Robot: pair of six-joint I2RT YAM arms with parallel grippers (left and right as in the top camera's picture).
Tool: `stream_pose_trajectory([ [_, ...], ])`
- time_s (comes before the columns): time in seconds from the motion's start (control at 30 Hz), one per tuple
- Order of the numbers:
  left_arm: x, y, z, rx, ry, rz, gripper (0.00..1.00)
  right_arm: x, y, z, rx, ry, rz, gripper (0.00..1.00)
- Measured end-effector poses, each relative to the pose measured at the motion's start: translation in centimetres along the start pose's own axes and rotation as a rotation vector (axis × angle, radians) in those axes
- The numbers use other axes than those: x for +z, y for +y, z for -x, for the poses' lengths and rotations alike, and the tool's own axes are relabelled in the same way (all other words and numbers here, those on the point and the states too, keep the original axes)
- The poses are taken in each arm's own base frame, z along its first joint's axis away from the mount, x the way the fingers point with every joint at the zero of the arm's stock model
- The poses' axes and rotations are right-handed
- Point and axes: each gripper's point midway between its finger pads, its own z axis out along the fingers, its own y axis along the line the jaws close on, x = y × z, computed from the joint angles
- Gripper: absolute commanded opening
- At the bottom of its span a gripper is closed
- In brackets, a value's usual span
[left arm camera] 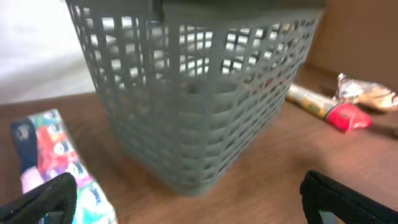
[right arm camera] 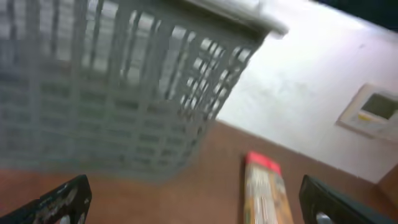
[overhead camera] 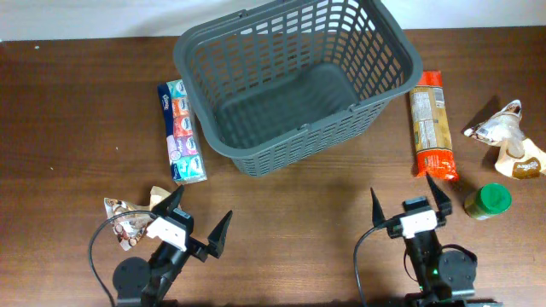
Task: Pack container
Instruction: 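Reach both grippers to the left and right rims of the grey basket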
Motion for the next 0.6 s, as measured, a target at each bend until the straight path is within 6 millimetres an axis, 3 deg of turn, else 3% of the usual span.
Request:
stream_pose_trajectory([
  [0.2,-3.2,0.2,7.9,0.118,-0.011,0.13,0.99,-1.6,-3.4,7.0,0.066,-0.125,-0.109,0.99],
  [0.37,-4.7,1.1,12.4,0.17,0.131,0.219,0.99,-3.4,-5.2,11.8,0.111,-0.148,-0.137,0.98],
  [0.47,-4.4,0.5,15.7,0.163,0.204,0.176,0.99,-4.0,-5.0,14.0,0.169,-0.139,-0.079,0.99],
  [0.6,-3.6,-1.3,20.4,0.176,0.181,0.061,0.99,-5.6,-2.6,17.2,0.22,-0.162,0.103,0.99],
])
